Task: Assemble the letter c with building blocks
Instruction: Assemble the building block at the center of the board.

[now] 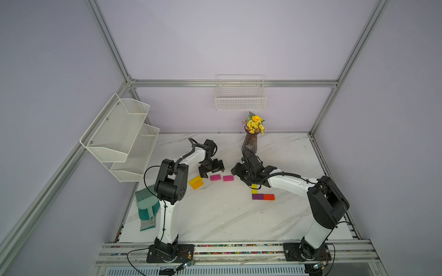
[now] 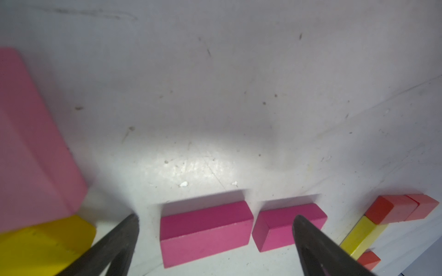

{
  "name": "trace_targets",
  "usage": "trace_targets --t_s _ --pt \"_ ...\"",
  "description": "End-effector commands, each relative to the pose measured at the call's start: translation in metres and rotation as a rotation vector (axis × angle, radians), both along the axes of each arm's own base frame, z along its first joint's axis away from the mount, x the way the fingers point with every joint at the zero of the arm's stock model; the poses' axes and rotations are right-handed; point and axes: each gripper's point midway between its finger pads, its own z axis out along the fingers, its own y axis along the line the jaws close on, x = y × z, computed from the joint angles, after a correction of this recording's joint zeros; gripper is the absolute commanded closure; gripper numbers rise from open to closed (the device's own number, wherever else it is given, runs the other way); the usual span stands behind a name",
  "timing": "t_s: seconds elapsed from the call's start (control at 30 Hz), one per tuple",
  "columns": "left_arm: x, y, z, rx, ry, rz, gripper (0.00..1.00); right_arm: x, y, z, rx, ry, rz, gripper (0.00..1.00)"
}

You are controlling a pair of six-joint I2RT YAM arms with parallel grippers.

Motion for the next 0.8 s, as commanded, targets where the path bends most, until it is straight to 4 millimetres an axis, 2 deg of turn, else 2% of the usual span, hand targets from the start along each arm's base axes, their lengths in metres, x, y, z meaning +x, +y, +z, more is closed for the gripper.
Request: trace_targets --t_s 0.0,0.5,0.77 --pt "0.01 -0.006 0.005 -0.043 -0.023 -0.028 0.0 0.001 -0.002 -0.007 -0.002 0.003 -0.044 0.17" --pt "0.018 -0.019 0.008 -0.102 -0.025 -0.032 0.0 -0.003 -0.003 -0.013 0.001 0.018 -0.053 0.17" --pt "0.016 -0.023 0.007 -0.127 -0.017 -0.029 0.0 -0.003 -0.002 -0.016 0.006 0.026 -0.051 0.17"
